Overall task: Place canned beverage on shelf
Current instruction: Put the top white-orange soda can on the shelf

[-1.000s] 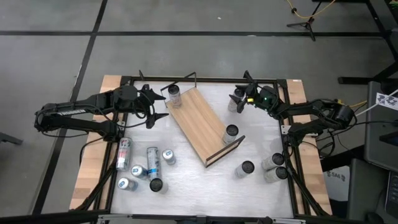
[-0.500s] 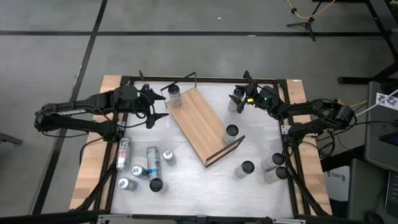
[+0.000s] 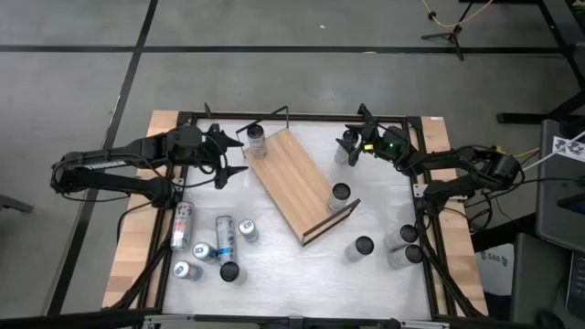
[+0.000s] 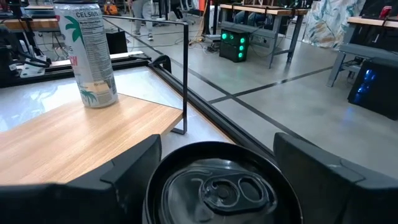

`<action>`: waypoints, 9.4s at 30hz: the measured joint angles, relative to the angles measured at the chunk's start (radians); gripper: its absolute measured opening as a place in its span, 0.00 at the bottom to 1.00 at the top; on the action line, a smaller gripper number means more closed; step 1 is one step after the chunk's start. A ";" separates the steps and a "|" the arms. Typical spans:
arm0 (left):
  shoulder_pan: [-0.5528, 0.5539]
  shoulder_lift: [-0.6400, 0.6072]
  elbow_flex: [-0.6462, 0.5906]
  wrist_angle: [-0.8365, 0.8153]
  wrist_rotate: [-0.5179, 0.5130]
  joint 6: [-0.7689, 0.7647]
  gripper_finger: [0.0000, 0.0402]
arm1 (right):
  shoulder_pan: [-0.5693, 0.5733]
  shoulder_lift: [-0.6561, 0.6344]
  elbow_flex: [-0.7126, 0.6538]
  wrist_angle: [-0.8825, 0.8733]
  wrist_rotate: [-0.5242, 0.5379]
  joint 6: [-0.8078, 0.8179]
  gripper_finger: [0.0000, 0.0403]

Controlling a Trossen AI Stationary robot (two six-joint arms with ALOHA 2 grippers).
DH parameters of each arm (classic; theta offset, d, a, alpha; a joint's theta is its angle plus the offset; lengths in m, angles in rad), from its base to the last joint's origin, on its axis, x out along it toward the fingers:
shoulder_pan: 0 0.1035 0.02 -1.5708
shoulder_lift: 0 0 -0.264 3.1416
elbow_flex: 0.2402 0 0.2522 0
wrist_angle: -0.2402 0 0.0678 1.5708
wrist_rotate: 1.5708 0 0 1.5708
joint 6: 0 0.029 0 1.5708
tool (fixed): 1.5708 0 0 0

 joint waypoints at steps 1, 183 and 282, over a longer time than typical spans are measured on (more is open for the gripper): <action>0.000 0.000 0.000 0.000 0.000 0.000 0.87 | 0.000 0.000 0.000 0.000 0.000 0.000 0.76; 0.000 0.000 0.000 0.000 0.000 0.026 0.87 | 0.145 0.172 1.310 -1.948 -0.158 -0.245 0.61; 0.000 0.000 0.000 0.000 0.000 0.025 0.87 | 0.373 0.386 1.321 -2.070 -0.130 -0.707 0.75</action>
